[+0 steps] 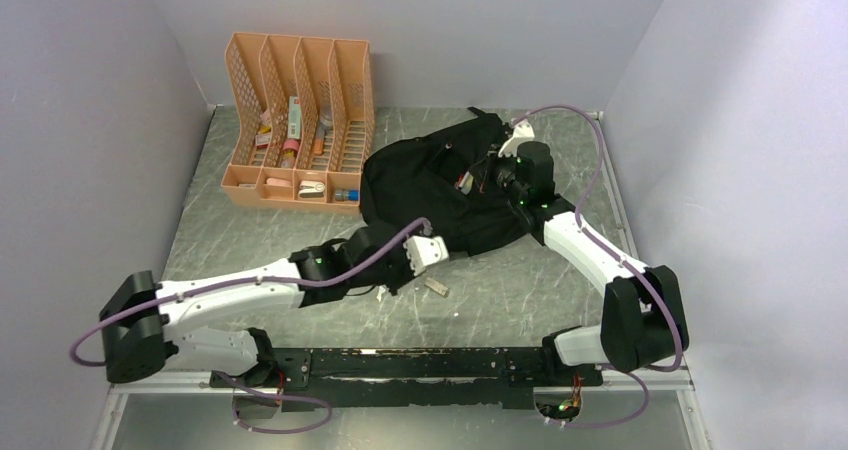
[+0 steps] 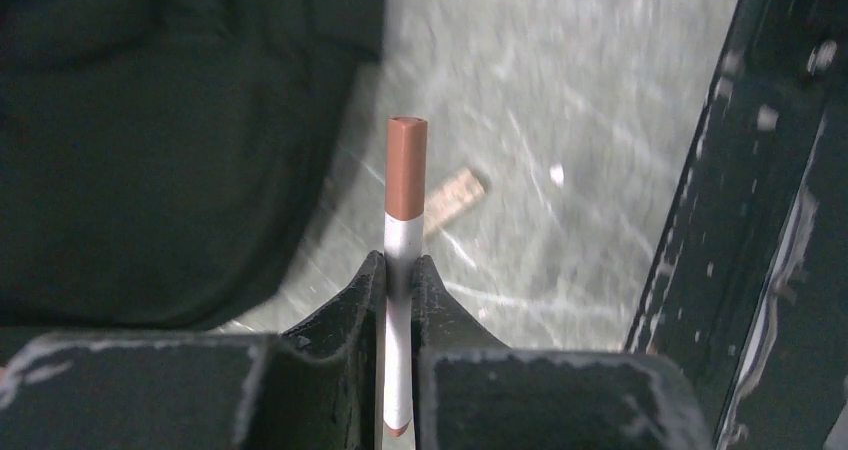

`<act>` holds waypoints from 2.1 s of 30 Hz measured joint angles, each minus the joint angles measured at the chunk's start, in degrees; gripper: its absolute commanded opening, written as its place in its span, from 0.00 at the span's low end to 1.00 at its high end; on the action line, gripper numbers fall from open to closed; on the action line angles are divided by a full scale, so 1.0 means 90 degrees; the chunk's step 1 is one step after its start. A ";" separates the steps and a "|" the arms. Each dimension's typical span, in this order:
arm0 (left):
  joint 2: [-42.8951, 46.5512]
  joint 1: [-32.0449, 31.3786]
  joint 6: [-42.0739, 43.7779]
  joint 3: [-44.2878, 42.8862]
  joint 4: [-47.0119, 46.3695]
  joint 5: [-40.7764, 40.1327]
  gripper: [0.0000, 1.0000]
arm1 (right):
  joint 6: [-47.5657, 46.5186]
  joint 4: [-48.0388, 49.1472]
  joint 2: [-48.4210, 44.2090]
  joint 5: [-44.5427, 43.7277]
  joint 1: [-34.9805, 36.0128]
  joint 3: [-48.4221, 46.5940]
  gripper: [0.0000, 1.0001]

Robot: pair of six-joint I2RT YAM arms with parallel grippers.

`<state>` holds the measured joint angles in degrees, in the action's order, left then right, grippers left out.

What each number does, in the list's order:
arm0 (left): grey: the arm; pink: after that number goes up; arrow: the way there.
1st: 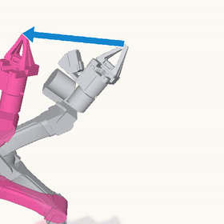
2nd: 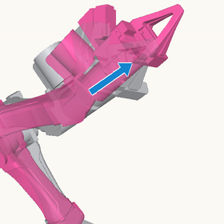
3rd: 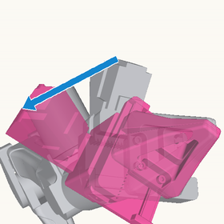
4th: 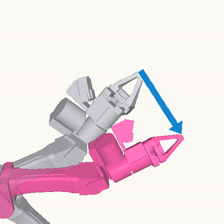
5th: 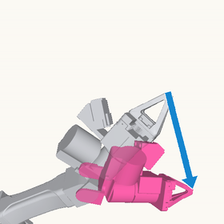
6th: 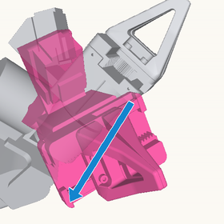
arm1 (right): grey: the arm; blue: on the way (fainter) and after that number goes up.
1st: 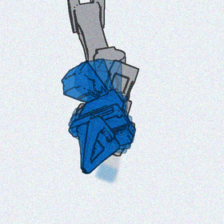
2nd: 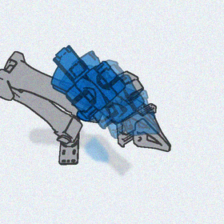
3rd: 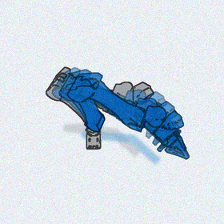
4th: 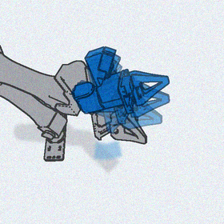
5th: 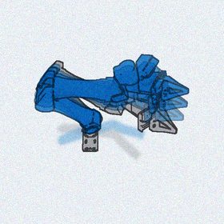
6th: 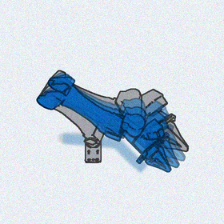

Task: Pack the student bag
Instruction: Pick up the stationery from the center of the board, then place the stationery in the student bag.

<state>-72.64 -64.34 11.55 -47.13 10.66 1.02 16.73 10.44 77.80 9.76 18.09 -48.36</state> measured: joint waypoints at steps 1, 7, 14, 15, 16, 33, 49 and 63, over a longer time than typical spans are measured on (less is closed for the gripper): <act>0.0216 0.0000 -0.0097 0.0002 -0.0185 -0.0114 0.05 | 0.0027 0.0036 0.0000 0.0000 0.0000 0.0007 0.00; 0.0478 0.0017 -0.0950 -0.0015 -0.0799 -0.0733 0.05 | 0.0148 0.0192 -0.0114 -0.0092 0.0000 0.0134 0.00; -0.0687 0.0527 -0.2390 -0.1450 -0.0163 -0.0833 0.05 | 0.0204 0.0138 -0.0177 -0.0189 0.0000 0.0131 0.00; -0.0821 0.0634 -0.2565 -0.1637 -0.0121 -0.0794 0.05 | 0.0219 0.0134 -0.0189 -0.0197 0.0000 0.0131 0.00; -0.0945 0.0763 -0.2754 -0.1814 -0.0073 -0.0719 0.05 | 0.0238 0.0119 -0.0197 -0.0204 0.0000 0.0131 0.00; -0.2980 0.1965 -0.4316 -0.3434 0.0712 0.1139 0.05 | 0.0294 -0.0177 -0.0386 -0.0204 0.0000 0.0129 0.00; -0.4359 0.2686 -0.4289 -0.5163 0.1178 0.1877 0.05 | 0.0299 -0.0248 -0.0546 -0.0185 0.0000 0.0131 0.00; -0.5362 0.2866 -0.4898 -0.6467 0.1311 0.2419 0.05 | 0.0301 -0.0238 -0.0546 -0.0066 -0.0002 0.0155 0.00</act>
<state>-120.90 -38.54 -32.53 -105.34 22.46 22.79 19.44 8.29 72.88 9.17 18.06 -46.96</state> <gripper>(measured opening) 0.116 0.039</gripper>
